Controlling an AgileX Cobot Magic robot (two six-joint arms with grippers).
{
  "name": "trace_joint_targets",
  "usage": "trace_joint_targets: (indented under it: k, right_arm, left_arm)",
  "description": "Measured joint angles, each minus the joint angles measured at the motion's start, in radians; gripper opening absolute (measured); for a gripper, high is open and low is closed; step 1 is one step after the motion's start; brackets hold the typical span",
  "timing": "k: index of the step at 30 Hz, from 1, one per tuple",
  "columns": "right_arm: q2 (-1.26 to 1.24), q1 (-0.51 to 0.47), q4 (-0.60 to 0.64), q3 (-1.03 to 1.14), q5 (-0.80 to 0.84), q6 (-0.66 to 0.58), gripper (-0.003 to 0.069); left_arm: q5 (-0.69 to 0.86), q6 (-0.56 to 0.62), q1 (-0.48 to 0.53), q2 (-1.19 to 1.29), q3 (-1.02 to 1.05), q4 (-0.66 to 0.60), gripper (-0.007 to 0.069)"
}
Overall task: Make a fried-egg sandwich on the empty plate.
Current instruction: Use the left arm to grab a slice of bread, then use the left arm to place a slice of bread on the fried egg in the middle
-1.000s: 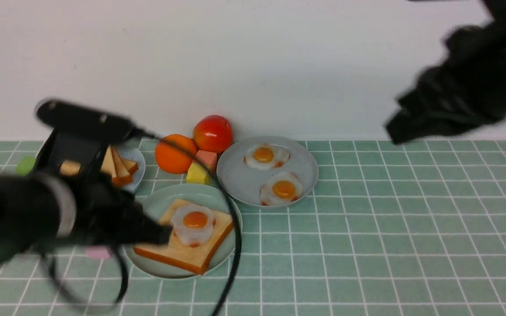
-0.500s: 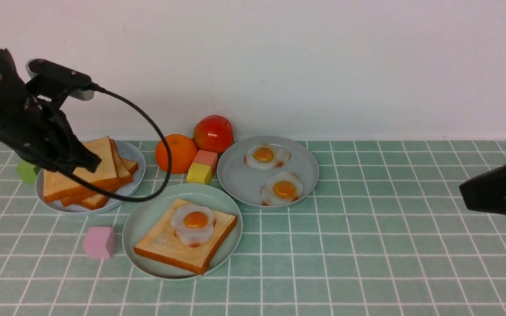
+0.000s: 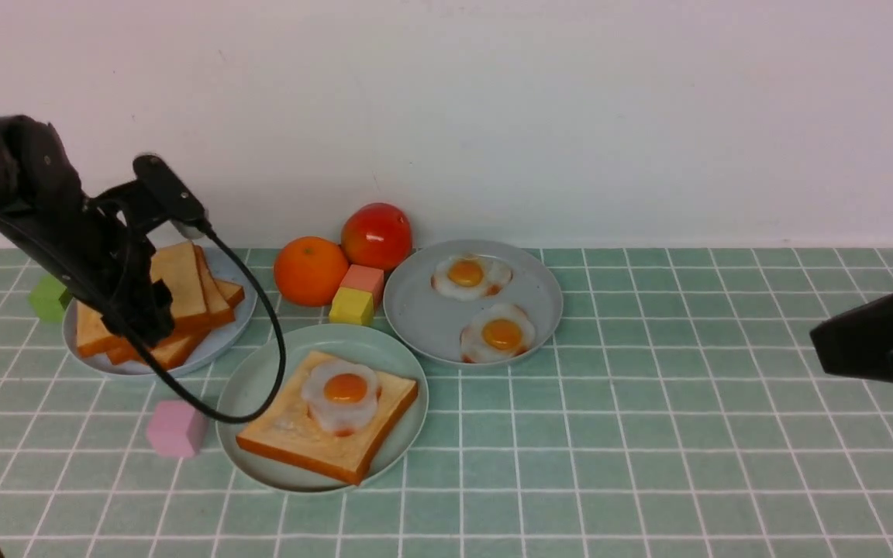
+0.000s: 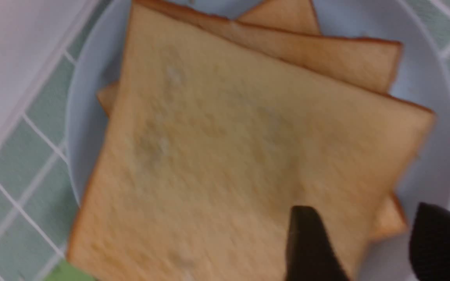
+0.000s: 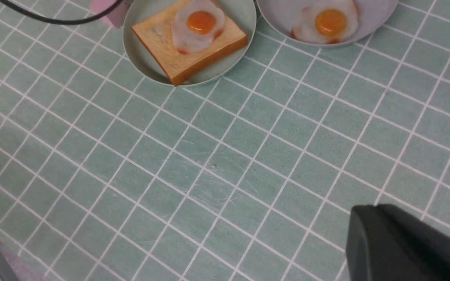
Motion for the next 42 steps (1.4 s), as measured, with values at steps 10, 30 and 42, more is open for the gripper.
trace_joint_targets:
  k: [10, 30, 42]
  right_arm:
    - [0.0, 0.0, 0.042, 0.001, -0.011, 0.0, 0.0041]
    - [-0.002, 0.0, 0.07, 0.002, 0.001, -0.003, 0.0061]
    - [-0.002, 0.0, 0.072, 0.002, 0.044, -0.03, 0.0071]
  left_arm:
    - [-0.091, 0.01, 0.0, 0.05, 0.0, 0.0, 0.0374]
    - [-0.019, -0.017, -0.003, -0.024, 0.0, -0.01, 0.0003]
    - [0.223, -0.777, -0.331, -0.241, 0.0, 0.055, 0.0003]
